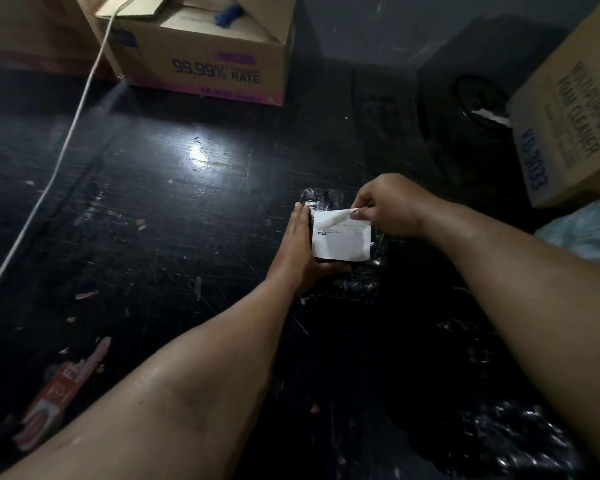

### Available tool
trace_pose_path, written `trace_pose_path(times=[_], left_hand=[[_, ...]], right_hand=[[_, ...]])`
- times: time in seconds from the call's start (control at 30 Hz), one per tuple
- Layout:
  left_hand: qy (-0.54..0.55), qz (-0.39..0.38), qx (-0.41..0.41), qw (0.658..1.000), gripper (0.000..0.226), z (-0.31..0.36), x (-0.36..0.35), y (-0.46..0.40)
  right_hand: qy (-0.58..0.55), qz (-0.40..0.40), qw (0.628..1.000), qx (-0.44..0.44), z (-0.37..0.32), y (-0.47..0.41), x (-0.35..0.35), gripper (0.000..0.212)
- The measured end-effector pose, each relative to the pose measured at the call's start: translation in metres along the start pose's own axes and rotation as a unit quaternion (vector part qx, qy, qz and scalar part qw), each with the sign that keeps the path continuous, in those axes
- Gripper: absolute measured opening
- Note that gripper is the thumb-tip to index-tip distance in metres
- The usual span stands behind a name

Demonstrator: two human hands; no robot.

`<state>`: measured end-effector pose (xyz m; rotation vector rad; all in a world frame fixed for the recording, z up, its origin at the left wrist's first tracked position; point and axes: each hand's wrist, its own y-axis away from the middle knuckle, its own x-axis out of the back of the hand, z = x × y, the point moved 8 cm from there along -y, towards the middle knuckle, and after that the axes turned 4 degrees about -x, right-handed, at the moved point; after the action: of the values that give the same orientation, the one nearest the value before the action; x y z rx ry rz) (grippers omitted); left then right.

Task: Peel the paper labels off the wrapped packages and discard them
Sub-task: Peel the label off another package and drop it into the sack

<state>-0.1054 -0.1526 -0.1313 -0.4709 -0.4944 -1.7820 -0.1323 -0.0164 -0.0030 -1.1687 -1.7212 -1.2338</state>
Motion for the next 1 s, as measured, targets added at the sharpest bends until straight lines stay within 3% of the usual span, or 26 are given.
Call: trace_pose_path(times=[0.53, 0.7, 0.83, 1.0], left_hand=[[0.004, 0.004, 0.005, 1.000, 0.147, -0.002, 0.000, 0.001], [0.001, 0.007, 0.005, 1.000, 0.145, -0.001, 0.000, 0.001], [0.003, 0.004, 0.008, 1.000, 0.145, -0.002, 0.000, 0.001], [0.010, 0.013, 0.007, 1.000, 0.143, -0.002, 0.001, 0.001]], right_hand=[[-0.022, 0.026, 0.999, -0.029, 0.009, 0.000, 0.016, 0.007], [-0.041, 0.072, 0.996, -0.038, 0.012, -0.003, 0.023, 0.038], [0.031, 0.078, 0.996, -0.012, 0.004, -0.005, 0.028, 0.017], [0.059, 0.064, 0.996, 0.006, -0.003, 0.002, 0.029, 0.013]])
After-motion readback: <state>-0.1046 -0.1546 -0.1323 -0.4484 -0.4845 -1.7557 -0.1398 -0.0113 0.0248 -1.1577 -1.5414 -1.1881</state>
